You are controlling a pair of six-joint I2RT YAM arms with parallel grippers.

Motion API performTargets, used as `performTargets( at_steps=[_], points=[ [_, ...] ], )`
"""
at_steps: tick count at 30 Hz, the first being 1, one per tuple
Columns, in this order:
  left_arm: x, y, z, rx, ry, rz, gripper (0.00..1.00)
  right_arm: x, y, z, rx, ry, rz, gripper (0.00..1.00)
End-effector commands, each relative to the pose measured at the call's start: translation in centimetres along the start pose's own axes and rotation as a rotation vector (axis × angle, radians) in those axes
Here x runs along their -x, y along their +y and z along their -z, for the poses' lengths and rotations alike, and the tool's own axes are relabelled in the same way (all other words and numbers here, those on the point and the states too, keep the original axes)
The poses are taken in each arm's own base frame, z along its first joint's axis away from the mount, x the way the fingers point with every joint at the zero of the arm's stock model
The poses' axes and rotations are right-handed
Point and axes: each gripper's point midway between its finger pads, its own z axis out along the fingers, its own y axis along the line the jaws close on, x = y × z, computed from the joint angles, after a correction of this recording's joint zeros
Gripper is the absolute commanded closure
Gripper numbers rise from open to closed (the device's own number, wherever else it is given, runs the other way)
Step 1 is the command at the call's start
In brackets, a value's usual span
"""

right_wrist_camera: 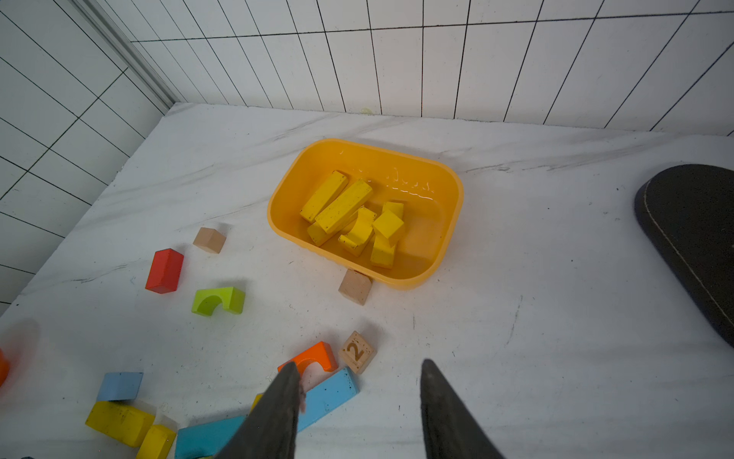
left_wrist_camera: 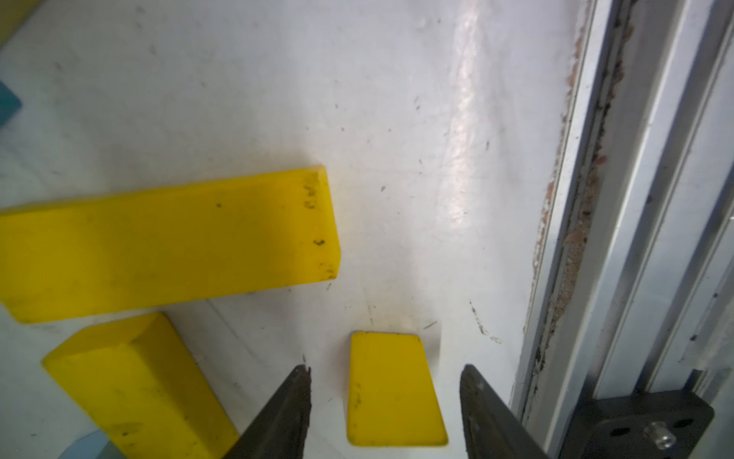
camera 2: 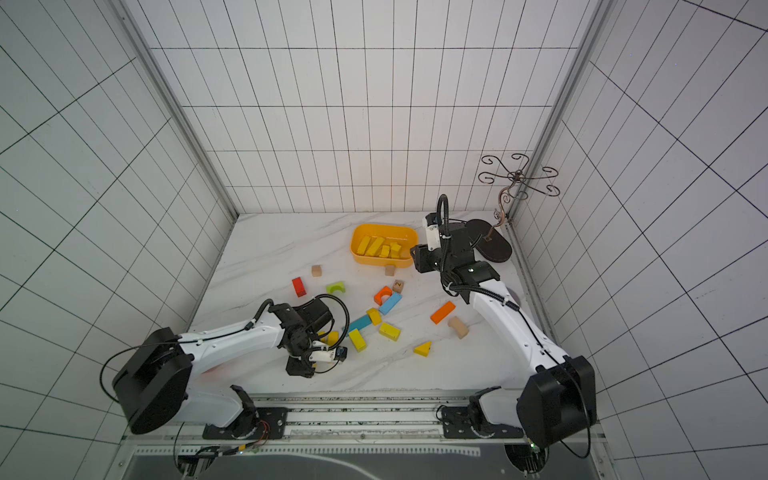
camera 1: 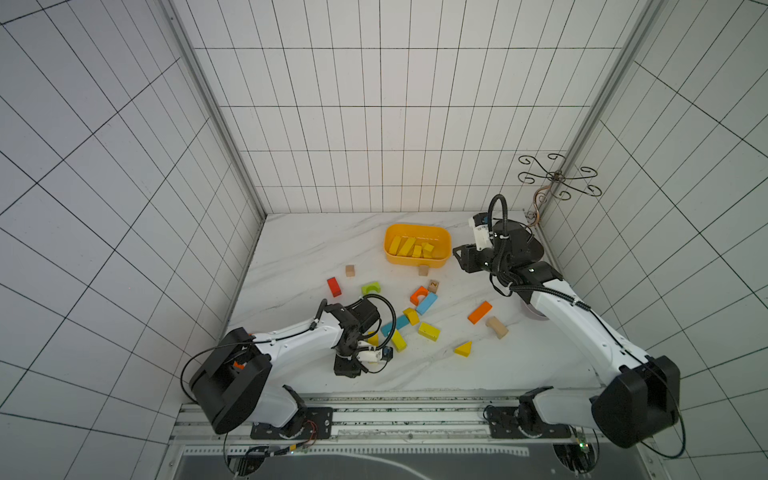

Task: Pick out the yellow building blocks
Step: Pick up the building block from the center of the board.

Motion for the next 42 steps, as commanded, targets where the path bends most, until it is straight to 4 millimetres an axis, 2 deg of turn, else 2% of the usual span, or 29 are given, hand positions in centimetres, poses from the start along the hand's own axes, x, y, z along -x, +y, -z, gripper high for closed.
performTargets(
  at_steps=[1, 7, 13, 16, 21, 23, 28, 34, 38, 42],
  points=[
    [0.4, 0.4, -0.3, 0.016, -0.005, -0.006, 0.43, -1.8, -0.7, 0.2, -0.019, 0.030, -0.002, 0.51],
    [0.5, 0.3, -0.7, 0.010, -0.008, 0.001, 0.49, -2.1, -0.8, 0.2, -0.024, 0.037, 0.003, 0.51],
    [0.2, 0.0, -1.4, -0.011, 0.018, 0.013, 0.60, -2.0, -0.9, 0.4, -0.031, 0.031, 0.005, 0.51],
    [0.1, 0.0, -1.5, -0.011, 0.023, 0.020, 0.67, -2.0, -1.0, 0.5, -0.030, 0.029, 0.003, 0.51],
    [0.1, 0.3, -1.2, 0.007, 0.031, 0.044, 0.85, -2.0, -1.2, 0.5, -0.038, 0.028, 0.003, 0.51],
    [0.2, 0.5, -0.8, 0.009, 0.030, 0.056, 0.90, -2.2, -1.4, 0.5, -0.042, 0.034, 0.001, 0.51],
    [1.5, 1.1, 1.6, 0.029, -0.014, 0.085, 0.91, -2.4, -1.6, 0.6, -0.049, 0.037, -0.004, 0.51],
    [4.3, 3.2, 6.7, 0.114, -0.113, 0.133, 0.91, -2.5, -2.1, 1.0, -0.068, 0.033, -0.009, 0.51],
    [6.4, 6.0, 9.9, 0.208, -0.162, 0.173, 0.91, -4.0, -2.0, 1.5, -0.063, 0.068, -0.029, 0.51],
    [8.9, 10.0, 12.6, 0.296, -0.210, 0.204, 0.91, -5.2, -1.8, 2.0, -0.049, 0.082, -0.050, 0.51]
  ],
)
